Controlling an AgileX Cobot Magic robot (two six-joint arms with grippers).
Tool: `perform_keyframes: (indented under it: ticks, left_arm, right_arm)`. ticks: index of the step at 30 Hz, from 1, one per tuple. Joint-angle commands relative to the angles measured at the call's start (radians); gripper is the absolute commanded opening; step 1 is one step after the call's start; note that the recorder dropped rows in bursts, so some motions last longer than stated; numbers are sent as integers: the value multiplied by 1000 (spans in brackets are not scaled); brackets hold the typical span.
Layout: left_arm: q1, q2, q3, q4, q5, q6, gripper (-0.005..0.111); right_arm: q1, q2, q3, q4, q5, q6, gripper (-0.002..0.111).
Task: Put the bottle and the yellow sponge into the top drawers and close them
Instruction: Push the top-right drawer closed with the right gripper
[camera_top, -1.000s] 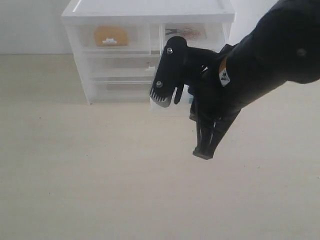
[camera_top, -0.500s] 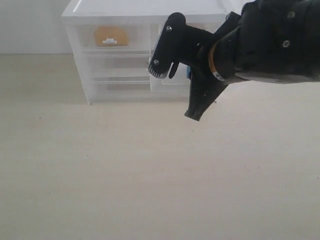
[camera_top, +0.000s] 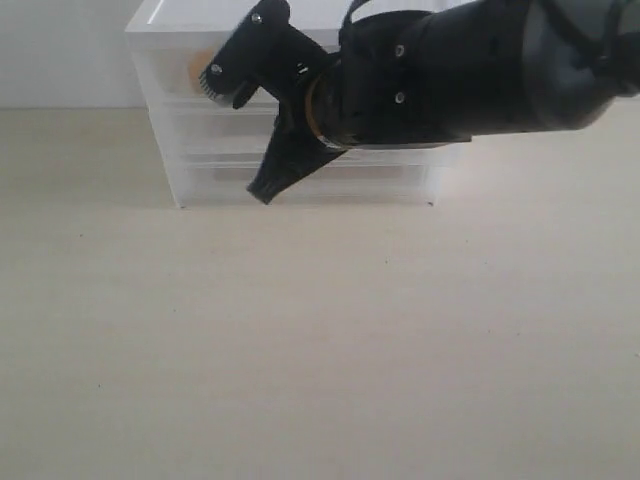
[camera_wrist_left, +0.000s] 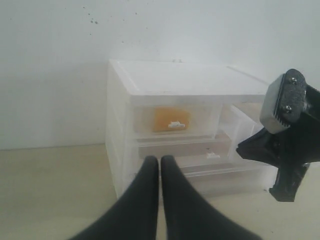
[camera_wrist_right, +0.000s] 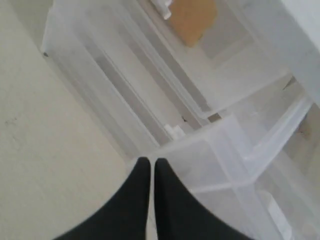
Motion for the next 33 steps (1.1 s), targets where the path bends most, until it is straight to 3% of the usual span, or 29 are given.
perform_keyframes:
  ticks: [1, 7, 9, 12, 15, 21, 28, 33]
  left_arm:
    - [-4, -4, 3, -2, 4, 3, 4]
    - [-4, -4, 3, -2, 4, 3, 4]
    - [-4, -4, 3, -2, 4, 3, 4]
    - [-4, -4, 3, -2, 4, 3, 4]
    - [-4, -4, 3, -2, 4, 3, 4]
    - [-4, -4, 3, -2, 4, 3, 4]
    - [-4, -4, 3, -2, 4, 3, 4]
    - [-4, -4, 3, -2, 4, 3, 4]
  right_arm:
    - [-91, -24, -47, -45, 225, -33, 6]
    - [-28, -166, 55, 248, 101, -530, 6]
    - [-13, -206, 84, 310, 167, -643, 5]
    - [-11, -248, 130, 512, 292, -967, 0]
    - [-11, -257, 165, 692, 297, -1235, 0]
    - [-41, -254, 166, 638, 173, -1160, 0]
    - [-132, -230, 151, 368, 164, -841, 0]
    - [-134, -225, 138, 140, 70, -548, 0]
